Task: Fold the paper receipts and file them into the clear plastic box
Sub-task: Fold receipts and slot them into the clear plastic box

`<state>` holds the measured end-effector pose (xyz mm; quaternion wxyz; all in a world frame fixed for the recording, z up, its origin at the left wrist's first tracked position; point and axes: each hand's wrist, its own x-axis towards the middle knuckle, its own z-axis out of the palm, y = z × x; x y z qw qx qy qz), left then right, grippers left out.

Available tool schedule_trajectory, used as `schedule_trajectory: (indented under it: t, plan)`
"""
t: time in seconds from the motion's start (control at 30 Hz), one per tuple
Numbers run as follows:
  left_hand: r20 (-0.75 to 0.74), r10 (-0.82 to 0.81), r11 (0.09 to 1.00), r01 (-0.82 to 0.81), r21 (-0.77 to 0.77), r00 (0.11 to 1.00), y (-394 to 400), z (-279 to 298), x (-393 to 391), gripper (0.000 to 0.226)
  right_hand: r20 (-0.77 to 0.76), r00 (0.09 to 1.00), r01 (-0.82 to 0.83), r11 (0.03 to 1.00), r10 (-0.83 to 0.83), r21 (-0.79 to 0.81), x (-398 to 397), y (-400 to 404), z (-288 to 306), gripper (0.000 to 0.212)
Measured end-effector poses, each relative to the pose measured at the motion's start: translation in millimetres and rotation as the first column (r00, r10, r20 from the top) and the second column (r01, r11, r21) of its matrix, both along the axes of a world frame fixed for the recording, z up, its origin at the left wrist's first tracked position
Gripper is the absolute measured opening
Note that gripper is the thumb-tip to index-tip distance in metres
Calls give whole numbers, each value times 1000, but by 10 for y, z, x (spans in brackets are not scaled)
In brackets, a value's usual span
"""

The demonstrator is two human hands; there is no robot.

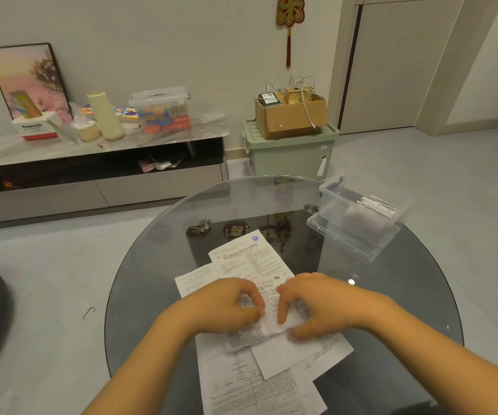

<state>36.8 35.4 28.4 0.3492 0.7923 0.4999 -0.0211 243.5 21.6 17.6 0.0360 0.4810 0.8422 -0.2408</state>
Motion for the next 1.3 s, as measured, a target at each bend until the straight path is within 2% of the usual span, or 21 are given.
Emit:
schedule_trajectory:
  t: [0.03,0.07,0.17,0.27,0.33,0.4,0.53,0.7,0.9,1.07,1.2,1.3]
  plan:
    - [22,22,1000,-22,-7,1000,15,-16,-12,15,-26,999,31,1000,-30,7,-12,12,-3,11]
    - [45,46,999,-45,-11,998,30,-27,-23,17,-44,997,58,998,-58,-1,-14,24,8,3]
    - [116,112,994,-111,-12,987,55,-25,-41,30,-107,982,153,987,-156,-38,0,66,53,5]
    - [175,160,987,-162,-2,971,66,-17,-38,32,-175,958,226,974,-228,-27,-15,95,30,9]
    - [154,168,983,-178,50,974,87,-46,-44,25,-192,940,287,958,-283,-7,-52,122,-11,9]
    - [131,176,978,-188,90,976,95,-61,-49,24,-202,915,360,932,-349,24,-98,152,-58,17]
    - [165,231,964,-249,96,959,87,-18,-32,29,-255,863,463,884,-436,56,-182,200,-132,14]
    - [144,306,939,-324,120,941,118,-36,-46,36,-264,834,511,859,-484,38,-267,256,-197,12]
    - [247,365,930,-363,-55,898,152,25,-155,54,-221,824,539,842,-522,16,-268,288,-199,8]
    - [86,325,943,-315,-108,942,139,54,-173,71,-145,839,531,847,-524,11,-251,266,-177,14]
    - [-59,289,957,-291,-18,955,100,-25,-161,87,-149,856,502,865,-495,12,-251,212,-176,13]
    - [-134,254,966,-246,75,958,86,-66,-168,88,-174,845,509,860,-506,-32,-233,191,-149,13]
